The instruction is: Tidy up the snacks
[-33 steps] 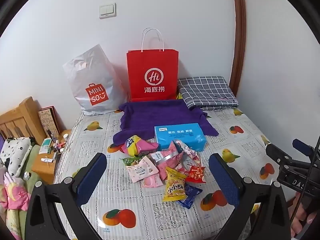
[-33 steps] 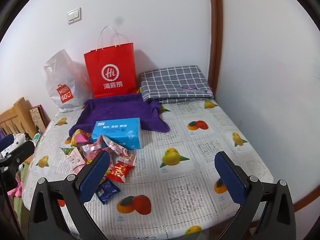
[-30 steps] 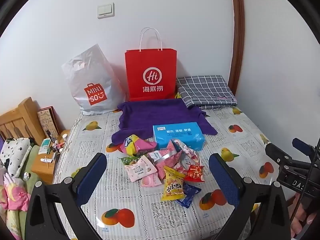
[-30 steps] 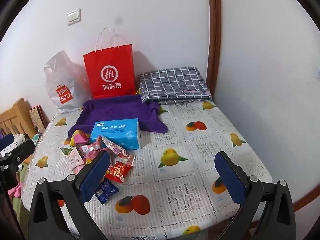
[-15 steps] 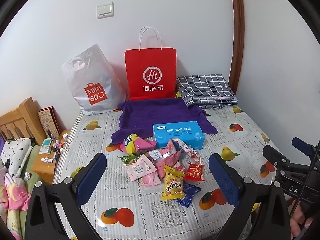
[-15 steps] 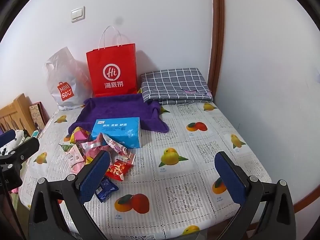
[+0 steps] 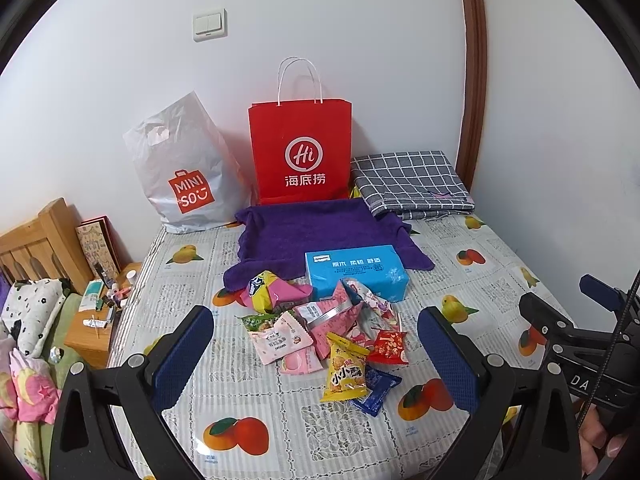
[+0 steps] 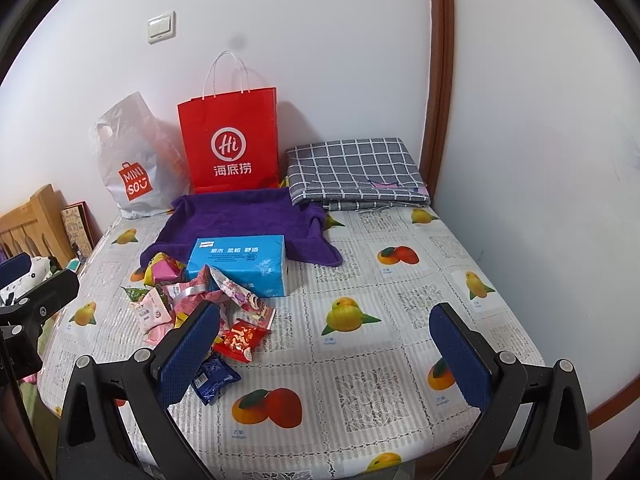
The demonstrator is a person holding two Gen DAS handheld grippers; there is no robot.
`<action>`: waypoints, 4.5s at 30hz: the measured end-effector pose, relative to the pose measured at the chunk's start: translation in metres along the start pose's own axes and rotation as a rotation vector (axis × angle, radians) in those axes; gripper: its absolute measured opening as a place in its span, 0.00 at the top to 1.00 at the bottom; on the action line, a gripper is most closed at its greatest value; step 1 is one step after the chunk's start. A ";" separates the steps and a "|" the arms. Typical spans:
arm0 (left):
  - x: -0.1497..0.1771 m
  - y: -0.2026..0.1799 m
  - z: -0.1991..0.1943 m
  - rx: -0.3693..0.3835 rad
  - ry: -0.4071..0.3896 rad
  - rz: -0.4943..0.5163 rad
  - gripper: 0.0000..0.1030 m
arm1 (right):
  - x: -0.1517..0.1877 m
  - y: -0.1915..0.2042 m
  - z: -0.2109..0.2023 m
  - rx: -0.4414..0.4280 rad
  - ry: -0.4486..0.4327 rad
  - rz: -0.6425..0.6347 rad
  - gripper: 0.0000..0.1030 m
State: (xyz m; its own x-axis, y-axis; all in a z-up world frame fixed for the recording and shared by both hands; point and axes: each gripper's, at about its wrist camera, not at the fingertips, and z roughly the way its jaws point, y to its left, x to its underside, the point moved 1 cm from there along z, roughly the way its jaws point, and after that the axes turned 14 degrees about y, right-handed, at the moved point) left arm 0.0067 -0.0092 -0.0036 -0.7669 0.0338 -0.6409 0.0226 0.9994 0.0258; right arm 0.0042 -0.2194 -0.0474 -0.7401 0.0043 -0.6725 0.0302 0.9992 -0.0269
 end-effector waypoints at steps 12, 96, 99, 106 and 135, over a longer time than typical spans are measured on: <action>-0.001 0.000 -0.001 0.001 -0.004 0.000 0.00 | 0.000 0.003 -0.001 0.003 -0.003 -0.011 0.00; 0.038 0.093 0.142 -0.029 0.240 -0.215 0.01 | 0.013 0.053 0.141 -0.175 0.224 -0.040 0.38; 0.040 0.099 0.159 -0.027 0.263 -0.223 0.01 | 0.016 0.057 0.156 -0.180 0.248 -0.036 0.38; 0.043 0.106 0.183 -0.011 0.307 -0.231 0.01 | 0.015 0.068 0.186 -0.252 0.303 0.001 0.38; 0.019 0.075 0.223 0.164 0.337 -0.239 0.28 | 0.027 0.069 0.215 -0.125 0.220 -0.144 0.53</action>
State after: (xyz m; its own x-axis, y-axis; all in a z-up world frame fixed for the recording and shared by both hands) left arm 0.1365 0.0675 -0.1853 -0.9286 -0.1747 -0.3273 -0.1003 0.9675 -0.2320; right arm 0.1310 -0.1595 -0.2267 -0.8590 -0.1434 -0.4916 -0.1588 0.9873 -0.0105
